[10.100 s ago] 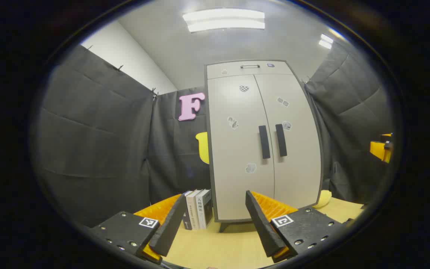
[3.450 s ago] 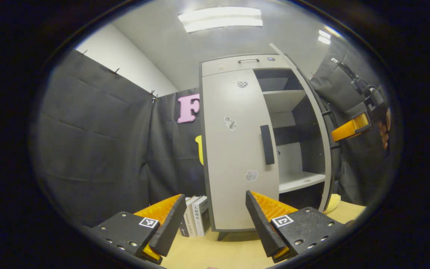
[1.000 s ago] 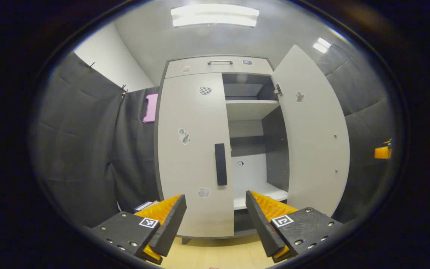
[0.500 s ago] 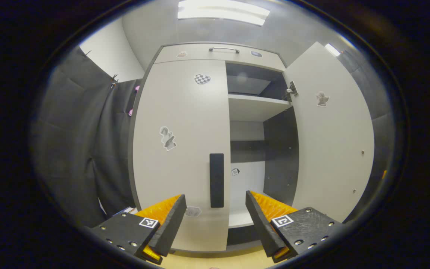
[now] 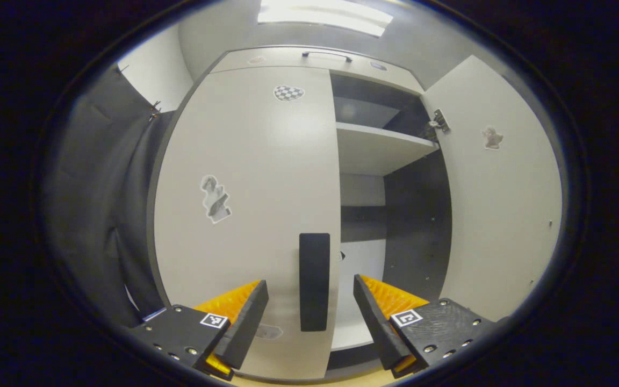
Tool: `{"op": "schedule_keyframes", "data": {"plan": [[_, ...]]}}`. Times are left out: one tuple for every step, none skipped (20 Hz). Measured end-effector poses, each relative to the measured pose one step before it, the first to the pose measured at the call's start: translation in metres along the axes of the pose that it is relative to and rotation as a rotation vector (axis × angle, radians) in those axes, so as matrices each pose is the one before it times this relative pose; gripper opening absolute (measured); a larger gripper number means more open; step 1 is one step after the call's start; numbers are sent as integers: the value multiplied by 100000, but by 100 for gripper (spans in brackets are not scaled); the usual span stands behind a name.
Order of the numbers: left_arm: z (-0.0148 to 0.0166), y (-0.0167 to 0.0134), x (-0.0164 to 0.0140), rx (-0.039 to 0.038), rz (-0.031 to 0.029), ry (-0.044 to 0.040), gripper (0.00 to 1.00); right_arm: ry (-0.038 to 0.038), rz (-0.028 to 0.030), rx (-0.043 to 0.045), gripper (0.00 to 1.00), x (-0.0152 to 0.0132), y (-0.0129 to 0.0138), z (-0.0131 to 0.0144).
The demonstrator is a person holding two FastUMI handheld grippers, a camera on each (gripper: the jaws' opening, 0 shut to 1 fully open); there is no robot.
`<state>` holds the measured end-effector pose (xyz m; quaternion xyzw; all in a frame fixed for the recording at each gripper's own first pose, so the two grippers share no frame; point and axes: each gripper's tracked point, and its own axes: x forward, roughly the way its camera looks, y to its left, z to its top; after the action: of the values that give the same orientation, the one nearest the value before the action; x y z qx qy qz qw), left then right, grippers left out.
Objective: Open the right door of the double-door shoe cabinet with the right hand, and open the left door with the left hand.
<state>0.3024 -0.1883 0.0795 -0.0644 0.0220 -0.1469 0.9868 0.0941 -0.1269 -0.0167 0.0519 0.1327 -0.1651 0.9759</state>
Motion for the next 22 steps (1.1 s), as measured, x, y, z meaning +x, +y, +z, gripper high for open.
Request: {"op": "schedule_keyframes", "data": {"plan": [[-516,-35,665,-144,-64,1160,94,342,-713,149,98,34,-111,-108],[-452,119,640,-284,-70,888,94,367,-608,12,98,141,-17,-112],[-333,81,608,-628,-142,532,94,402,-592,-113,98,-31,-60,-159],[-317,39,584,-591,18,920,93,373,-578,-202,98,10,-77,-149],[-180,-156,439,-85,-225,855,93,283,-605,-114,98,37,-111,-20],[40,402,517,1009,2034,-6,84,171,-380,-118,98,121,-21,-66],[-4,-76,-366,1757,148,423,80,263,-142,23,98,14,-14,-100],[-4,330,40,1361,2161,-570,80,304,208,134,98,168,192,-49],[35,-250,38,-338,-1149,-394,68,169,640,171,98,-12,160,25],[90,-763,24,70,-3563,675,56,177,705,-60,98,196,214,-19],[-58,-110,168,1348,415,337,44,-37,590,-354,98,-44,161,30],[-165,51,43,2025,498,1111,32,-112,441,-489,98,32,211,-60],[16,-7,-190,345,253,137,31,-229,401,-567,98,-31,141,22],[22,-5,-76,-986,117,409,30,-70,368,-545,98,60,49,-49],[-69,76,-40,-615,115,380,28,116,363,-399,98,-78,8,-9],[18,11,-93,-139,254,461,26,235,350,-154,98,28,19,-34],[-44,51,105,-113,412,255,25,54,317,22,98,-161,-33,21],[-95,87,-222,-329,528,32,23,58,285,109,98,-60,127,-49],[23,129,-51,-1057,20,-251,20,-238,250,90,98,-162,-119,76],[91,98,-118,-1218,-141,-126,19,-283,138,-99,98,-163,-7,130],[-86,11,-160,-1002,146,161,18,-269,-17,-285,98,-277,-105,133],[4,70,-246,-402,63,167,19,-393,29,-192,98,-151,-181,95]]}}
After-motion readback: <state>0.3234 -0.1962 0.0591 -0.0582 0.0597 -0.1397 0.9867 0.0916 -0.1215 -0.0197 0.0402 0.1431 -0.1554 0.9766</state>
